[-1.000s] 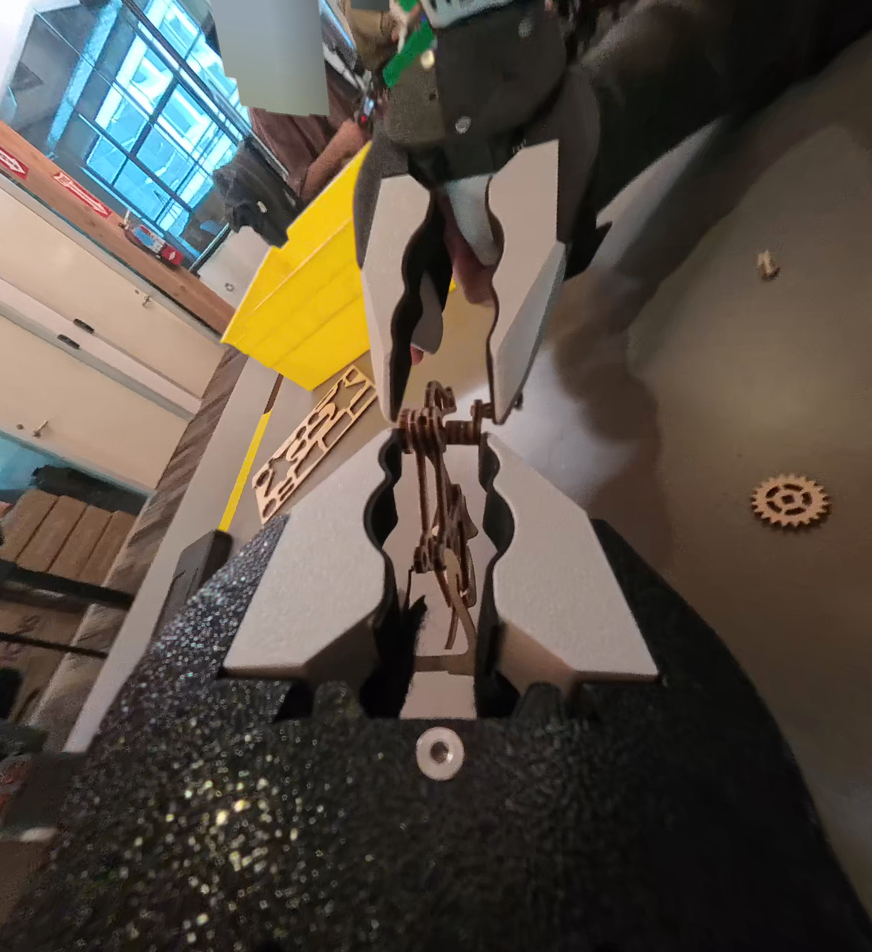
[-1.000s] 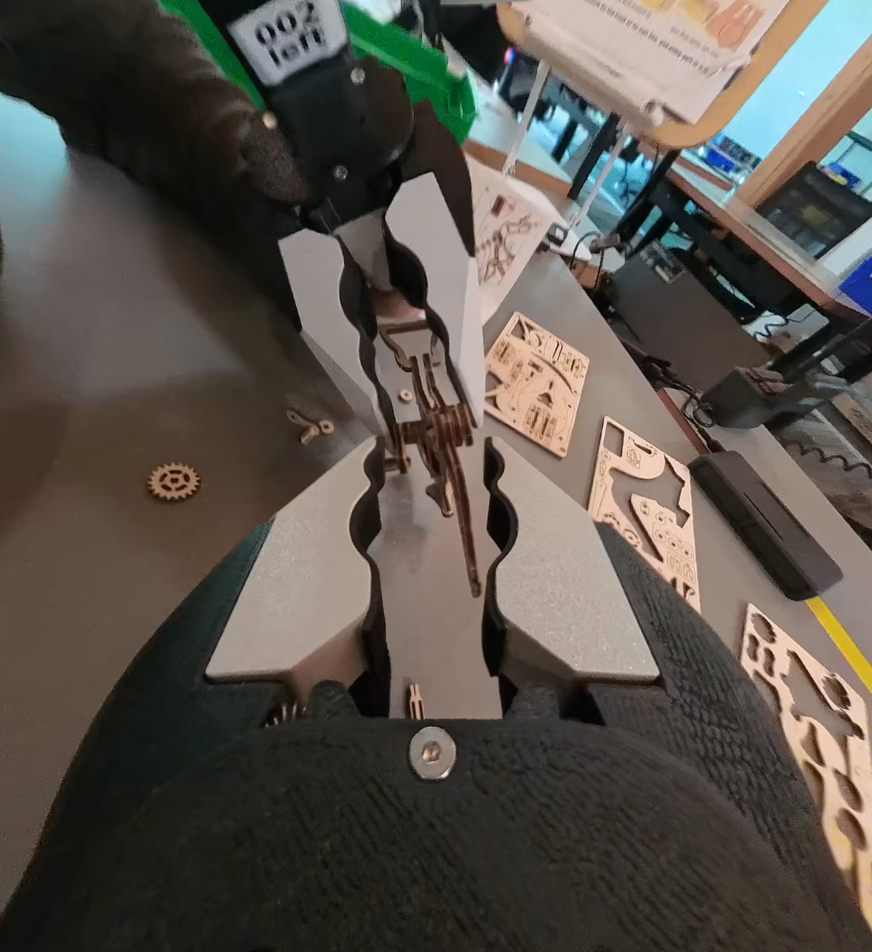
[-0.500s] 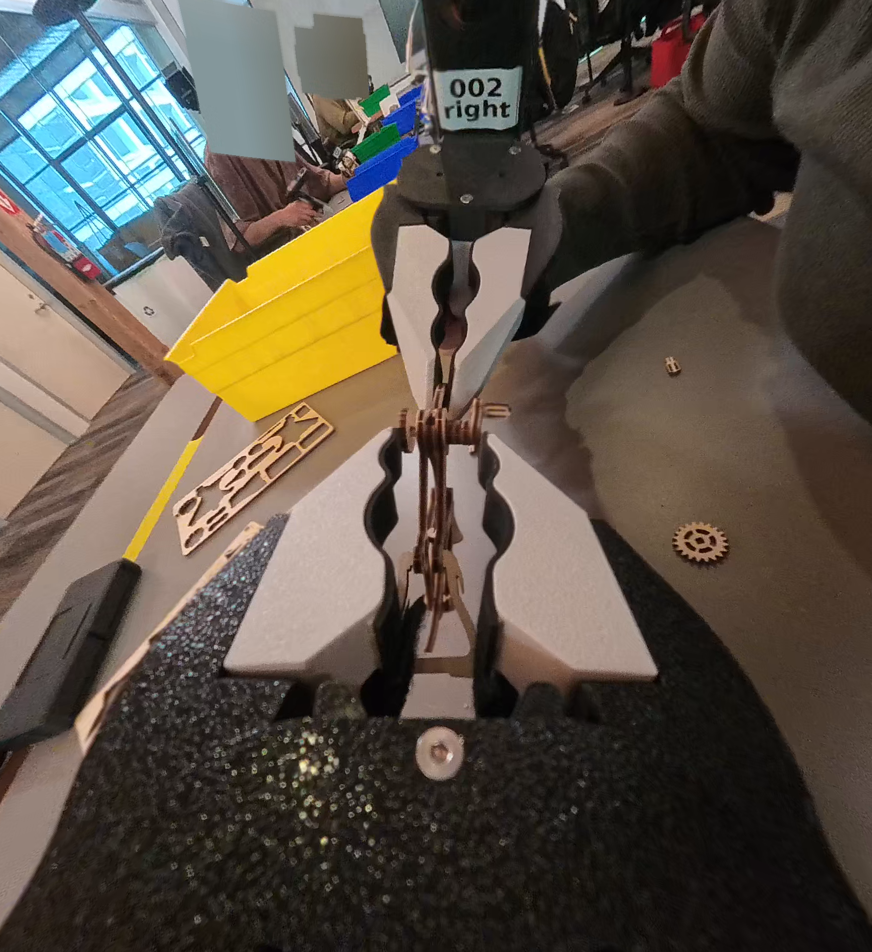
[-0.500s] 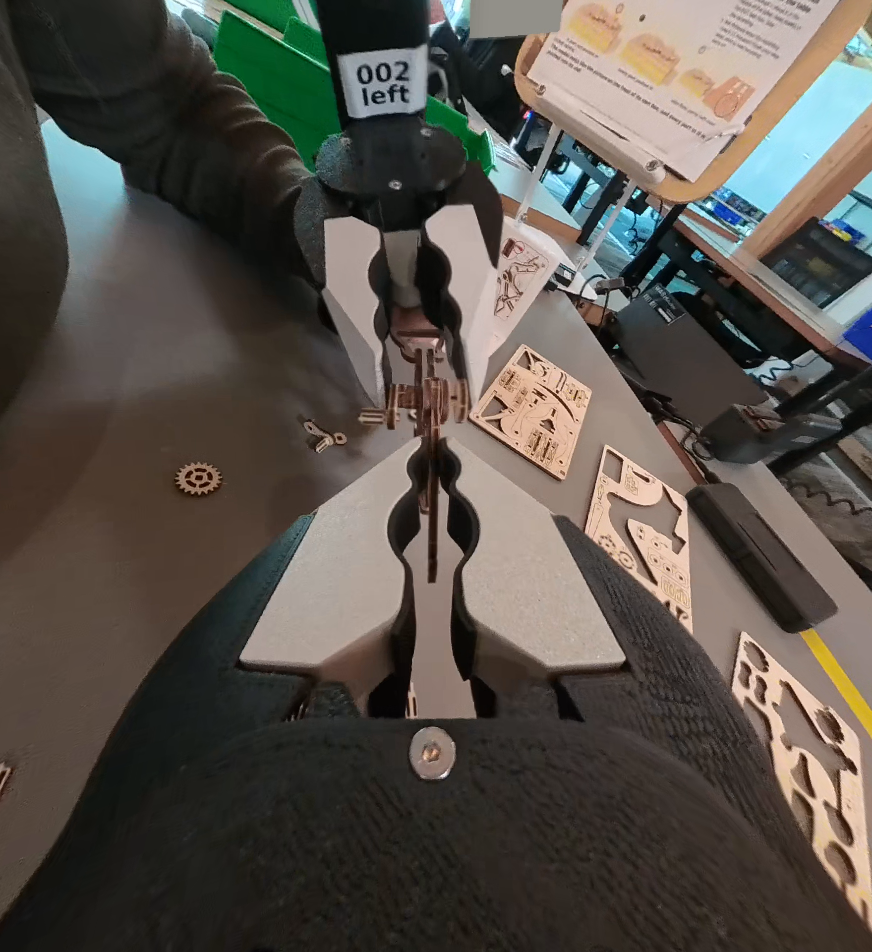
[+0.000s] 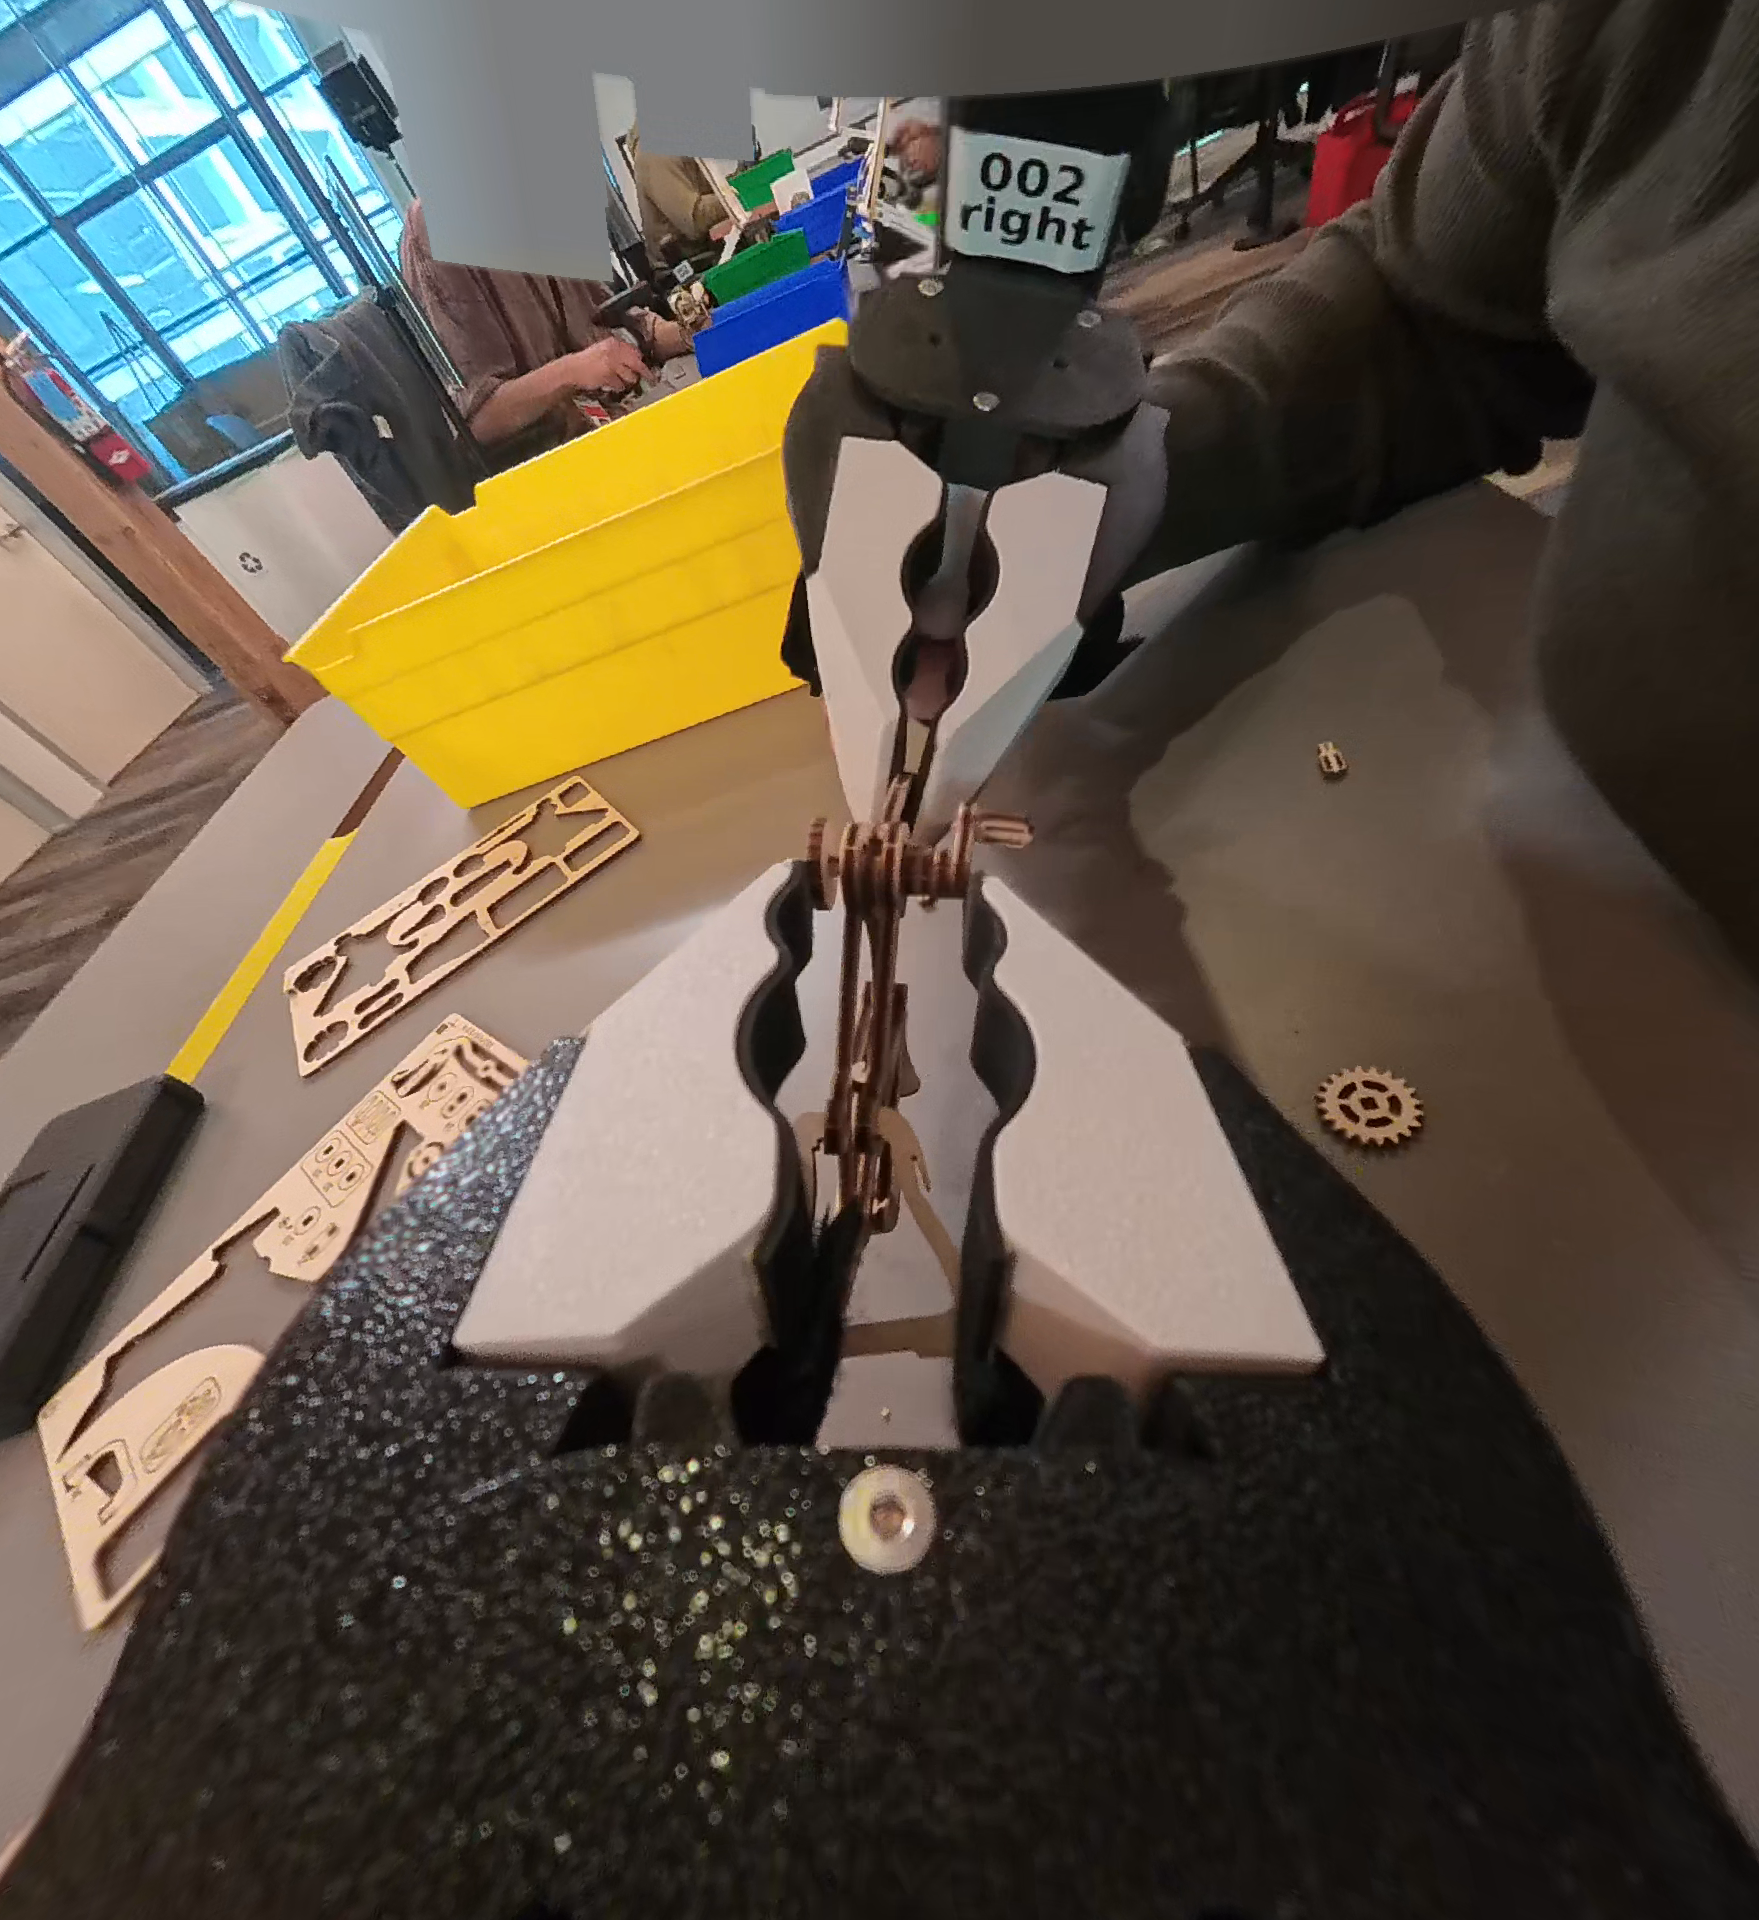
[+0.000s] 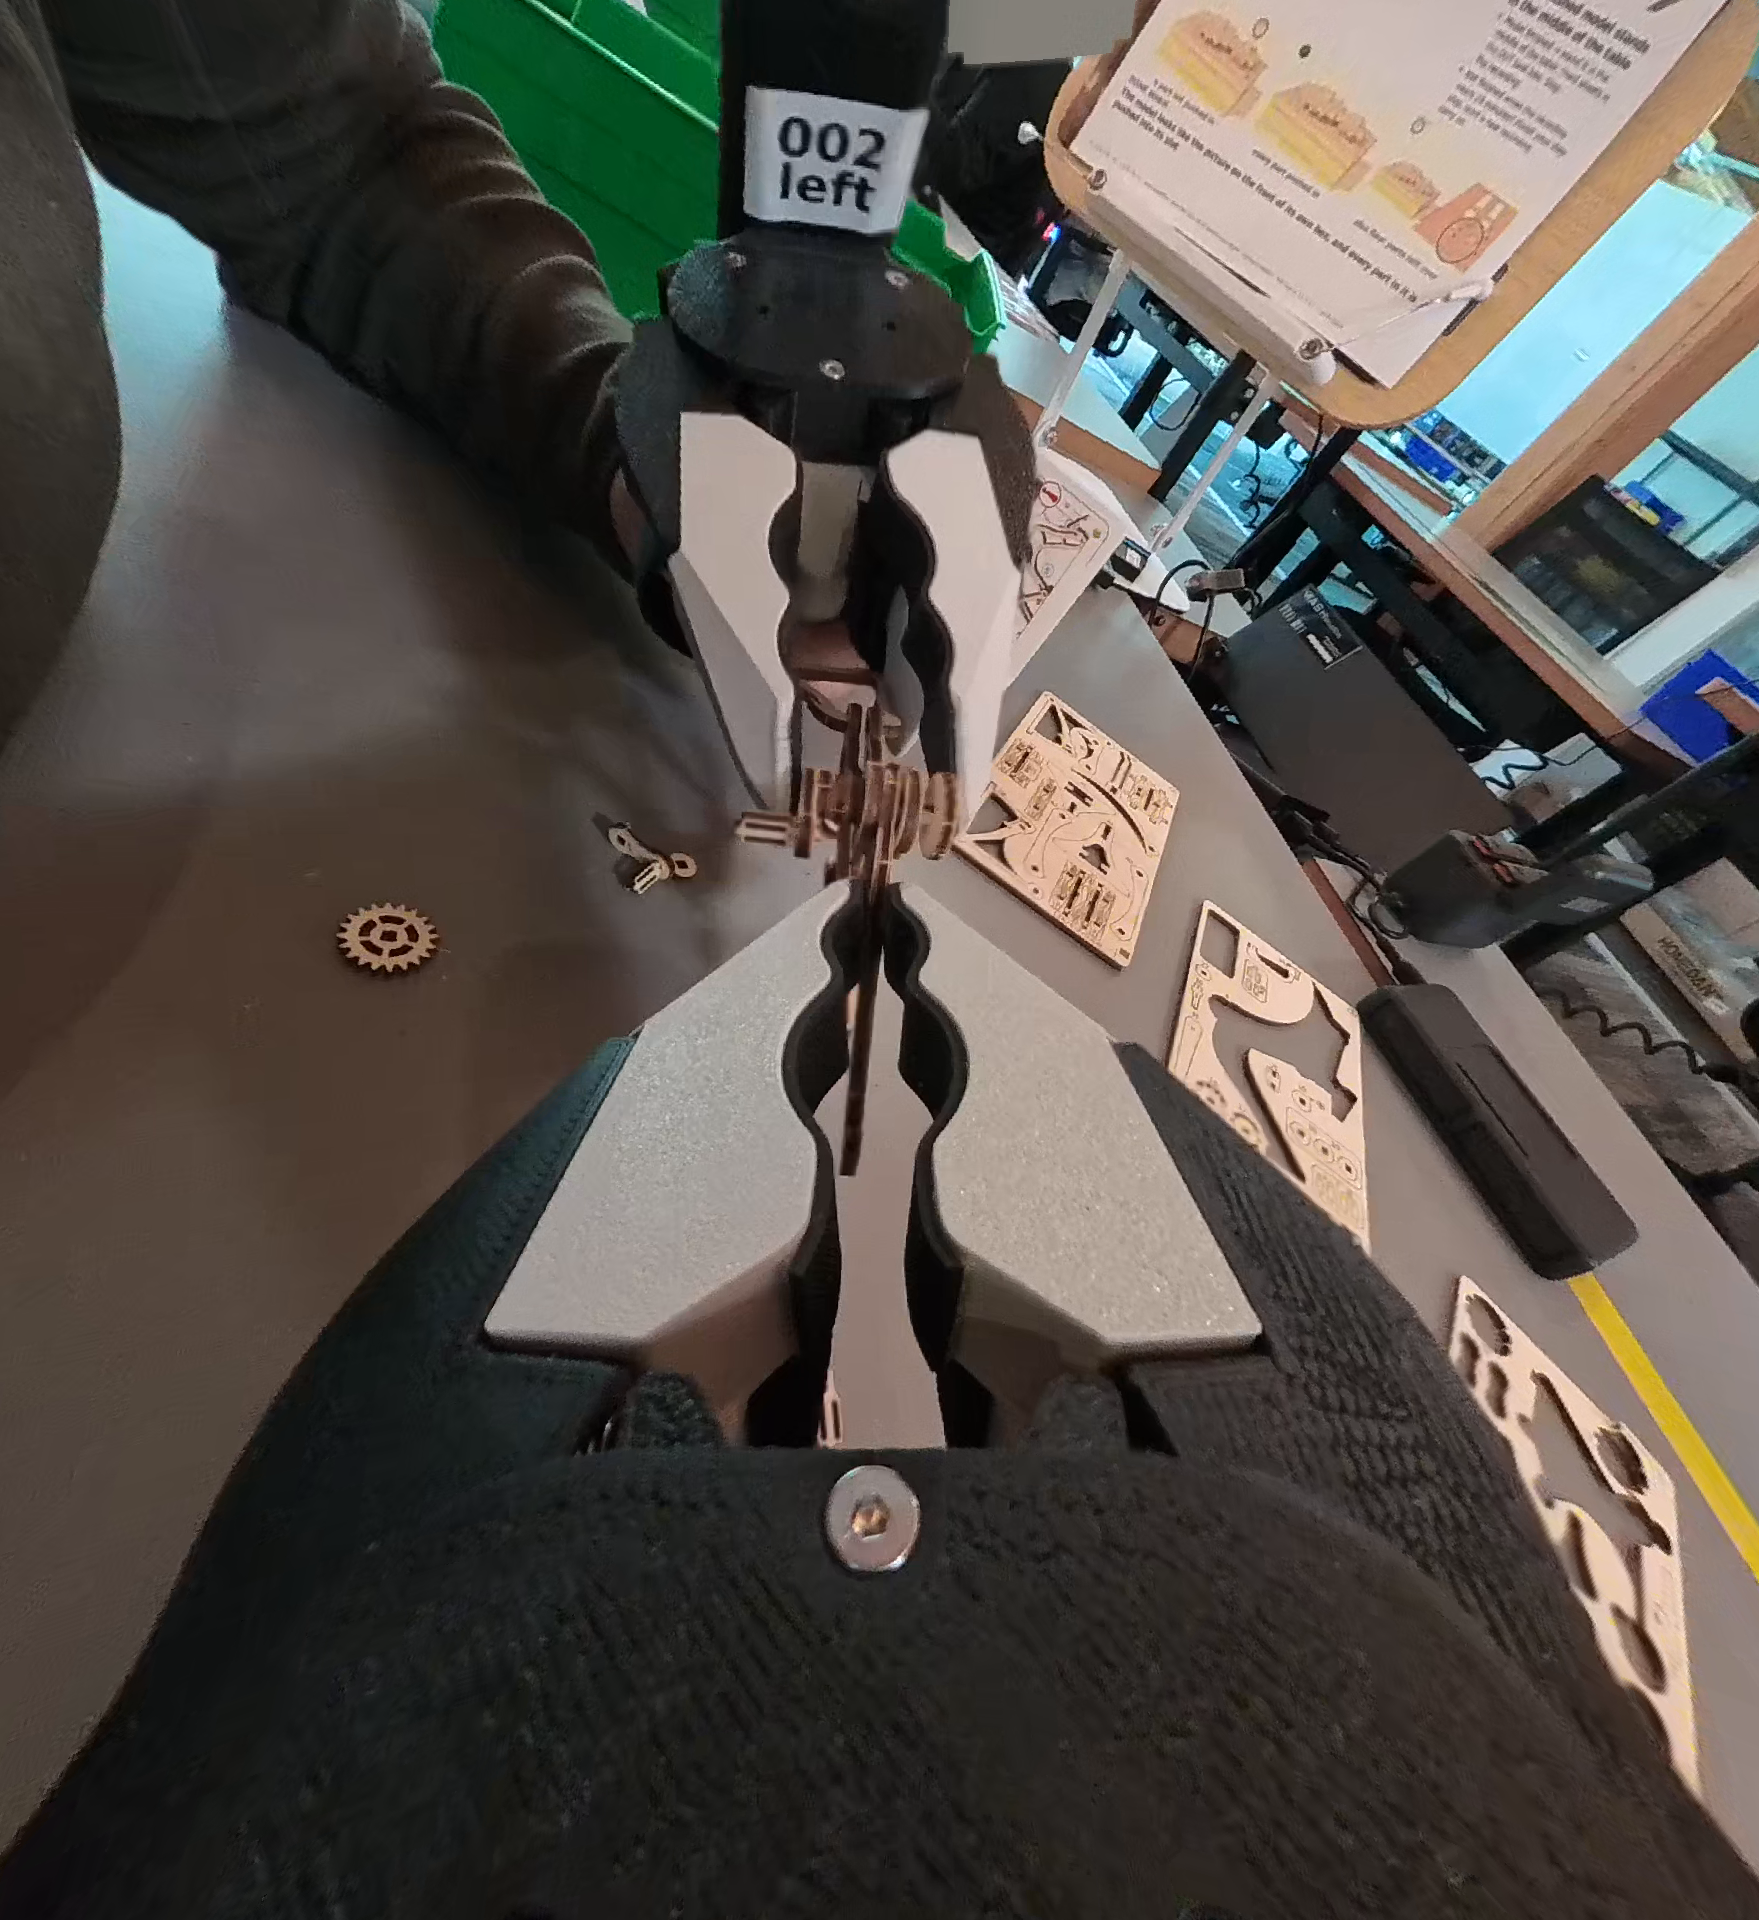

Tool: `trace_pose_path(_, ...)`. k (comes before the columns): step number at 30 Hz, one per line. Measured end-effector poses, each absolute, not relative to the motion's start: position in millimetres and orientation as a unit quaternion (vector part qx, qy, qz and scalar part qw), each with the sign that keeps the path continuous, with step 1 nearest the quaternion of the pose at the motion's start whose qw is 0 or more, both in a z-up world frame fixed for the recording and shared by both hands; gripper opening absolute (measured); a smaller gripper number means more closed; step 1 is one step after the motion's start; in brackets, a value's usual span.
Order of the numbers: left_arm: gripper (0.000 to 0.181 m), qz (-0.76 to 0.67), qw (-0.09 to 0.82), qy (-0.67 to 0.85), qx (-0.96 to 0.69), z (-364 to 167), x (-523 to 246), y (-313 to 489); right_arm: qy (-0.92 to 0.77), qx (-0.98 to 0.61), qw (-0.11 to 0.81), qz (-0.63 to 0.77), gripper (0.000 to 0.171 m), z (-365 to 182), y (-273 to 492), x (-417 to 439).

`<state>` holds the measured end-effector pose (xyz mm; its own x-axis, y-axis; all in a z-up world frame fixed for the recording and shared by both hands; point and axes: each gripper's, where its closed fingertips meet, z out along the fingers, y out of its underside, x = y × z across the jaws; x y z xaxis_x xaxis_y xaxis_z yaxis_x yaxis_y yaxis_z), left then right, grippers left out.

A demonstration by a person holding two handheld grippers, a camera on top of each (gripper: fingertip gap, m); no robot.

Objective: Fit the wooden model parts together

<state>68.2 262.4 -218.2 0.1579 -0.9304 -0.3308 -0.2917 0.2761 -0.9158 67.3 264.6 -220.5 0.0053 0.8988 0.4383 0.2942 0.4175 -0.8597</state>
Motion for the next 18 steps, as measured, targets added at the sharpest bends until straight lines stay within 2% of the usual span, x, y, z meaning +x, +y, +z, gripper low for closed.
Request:
trace_pose_path(6,0.026,-0.27,0.555,0.586,-0.525,-223,67,267,-0.628,-0.486,0.527,0.303,0.005,-224,270,68)
trace_pose_path(9,0.026,-0.273,0.556,0.586,-0.523,-222,66,267,-0.608,-0.492,0.503,0.367,0.033,-218,265,70)
trace_pose_path(10,0.026,-0.272,0.554,0.589,-0.522,-223,67,267,-0.604,-0.493,0.5,0.377,0.035,-217,264,69)
trace_pose_path(18,0.026,-0.284,0.557,0.584,-0.517,-219,67,267,-0.596,-0.49,0.505,0.386,0.028,-213,265,68)
